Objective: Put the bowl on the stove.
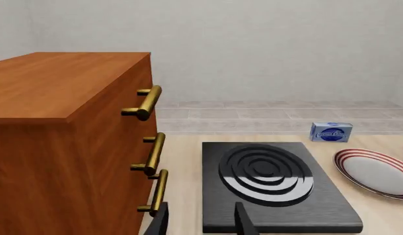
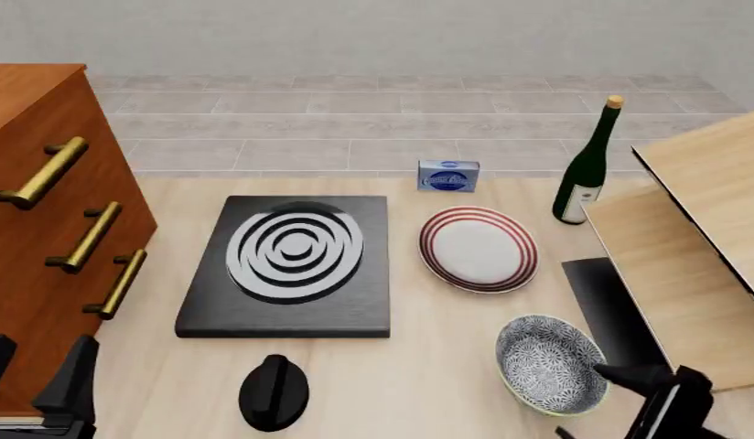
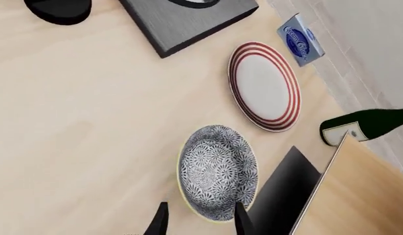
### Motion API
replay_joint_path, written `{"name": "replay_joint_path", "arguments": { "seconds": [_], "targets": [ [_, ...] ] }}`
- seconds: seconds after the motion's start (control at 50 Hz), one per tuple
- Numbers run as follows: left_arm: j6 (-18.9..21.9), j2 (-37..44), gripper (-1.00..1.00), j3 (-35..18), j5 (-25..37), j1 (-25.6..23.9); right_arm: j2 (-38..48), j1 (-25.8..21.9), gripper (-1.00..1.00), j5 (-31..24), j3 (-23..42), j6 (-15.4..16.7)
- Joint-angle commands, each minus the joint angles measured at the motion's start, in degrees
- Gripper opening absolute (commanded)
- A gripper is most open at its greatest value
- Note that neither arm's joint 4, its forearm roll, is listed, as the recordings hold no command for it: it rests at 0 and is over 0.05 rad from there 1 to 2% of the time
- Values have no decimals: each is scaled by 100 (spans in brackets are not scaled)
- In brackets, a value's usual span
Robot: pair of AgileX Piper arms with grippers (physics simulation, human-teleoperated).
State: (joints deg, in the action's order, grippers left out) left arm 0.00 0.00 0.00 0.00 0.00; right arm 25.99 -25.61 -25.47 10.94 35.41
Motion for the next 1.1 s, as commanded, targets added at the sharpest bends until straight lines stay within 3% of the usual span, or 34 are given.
{"name": "replay_joint_path", "arguments": {
  "seconds": [0.02,0.06,0.08,0.12,0.42,0.46,0.58,0.7,1.1],
  "targets": [
    [0,0,100,0,0,0,325,-136,100,243,-96,522],
    [0,0,100,0,0,0,480,-141,100,406,-136,583],
    [0,0,100,0,0,0,1059,-220,100,982,-259,709],
    [0,0,100,0,0,0,1333,-221,100,1292,-323,738],
    [0,0,100,0,0,0,2435,-294,100,2383,-460,717],
    [0,0,100,0,0,0,2977,-373,100,2843,-481,542],
    [0,0,100,0,0,0,3217,-342,100,3045,-521,428],
    [0,0,100,0,0,0,3771,-300,100,3593,-597,297],
    [0,0,100,0,0,0,4542,-151,100,4383,-735,244]
  ]
}}
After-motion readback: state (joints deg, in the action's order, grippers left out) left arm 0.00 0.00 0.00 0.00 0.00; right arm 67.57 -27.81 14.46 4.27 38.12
